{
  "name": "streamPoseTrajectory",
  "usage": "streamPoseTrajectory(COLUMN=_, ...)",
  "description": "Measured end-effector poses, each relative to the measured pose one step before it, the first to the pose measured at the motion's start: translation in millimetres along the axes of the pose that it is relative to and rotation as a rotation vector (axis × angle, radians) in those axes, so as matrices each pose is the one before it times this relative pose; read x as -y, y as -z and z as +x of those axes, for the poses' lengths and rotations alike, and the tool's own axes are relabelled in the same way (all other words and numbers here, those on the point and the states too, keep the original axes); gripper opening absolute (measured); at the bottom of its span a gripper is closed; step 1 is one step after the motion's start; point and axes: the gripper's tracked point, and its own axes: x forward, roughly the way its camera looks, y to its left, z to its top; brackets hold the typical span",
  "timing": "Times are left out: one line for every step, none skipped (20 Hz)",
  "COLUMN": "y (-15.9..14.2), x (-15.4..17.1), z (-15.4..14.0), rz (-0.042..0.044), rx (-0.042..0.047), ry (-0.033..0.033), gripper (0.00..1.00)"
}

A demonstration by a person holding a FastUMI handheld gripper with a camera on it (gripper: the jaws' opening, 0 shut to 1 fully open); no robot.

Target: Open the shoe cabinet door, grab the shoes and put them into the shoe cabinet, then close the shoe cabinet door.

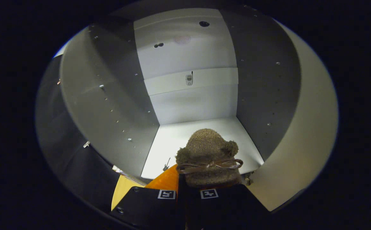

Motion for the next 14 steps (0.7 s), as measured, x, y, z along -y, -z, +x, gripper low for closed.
streamPoseTrajectory(y=-3.50, x=1.29, z=15.07, rz=-0.00529, rx=0.00304, ry=0.00539, gripper=0.14)
streamPoseTrajectory(y=-4.28, x=2.23, z=16.13, rz=-0.01262, rx=0.00272, ry=0.00860, gripper=0.13)
streamPoseTrajectory(y=-2.60, x=0.58, z=12.84, rz=-0.00961, rx=0.00206, ry=0.00461, gripper=0.13)
streamPoseTrajectory(y=-2.25, x=-0.90, z=13.90, rz=-0.01076, rx=-0.00148, ry=0.00055, gripper=0.13)
streamPoseTrajectory(y=-1.45, x=-0.09, z=13.83, rz=-0.01493, rx=-0.00504, ry=0.00192, gripper=0.14)
streamPoseTrajectory(y=-4.59, x=1.48, z=14.94, rz=-0.00950, rx=0.00065, ry=0.00613, gripper=0.13)
streamPoseTrajectory(y=-2.60, x=0.77, z=12.58, rz=0.00087, rx=-0.00045, ry=0.00733, gripper=0.14)
streamPoseTrajectory(y=-2.59, x=-0.02, z=13.32, rz=0.00818, rx=-0.00655, ry=0.00257, gripper=0.13)
streamPoseTrajectory(y=-0.55, x=0.75, z=11.36, rz=0.01546, rx=-0.01345, ry=0.00182, gripper=0.13)
streamPoseTrajectory(y=-0.36, x=0.87, z=10.93, rz=0.01309, rx=-0.01264, ry=0.00247, gripper=0.13)
streamPoseTrajectory(y=-0.86, x=1.34, z=10.15, rz=0.00732, rx=-0.00402, ry=0.00693, gripper=0.13)
streamPoseTrajectory(y=0.56, x=1.92, z=7.62, rz=-0.00336, rx=-0.00638, ry=0.00682, gripper=0.13)
streamPoseTrajectory(y=0.87, x=0.00, z=5.70, rz=-0.00738, rx=-0.00210, ry=0.00733, gripper=0.13)
streamPoseTrajectory(y=0.60, x=-0.73, z=4.90, rz=-0.00814, rx=0.00002, ry=0.00218, gripper=0.13)
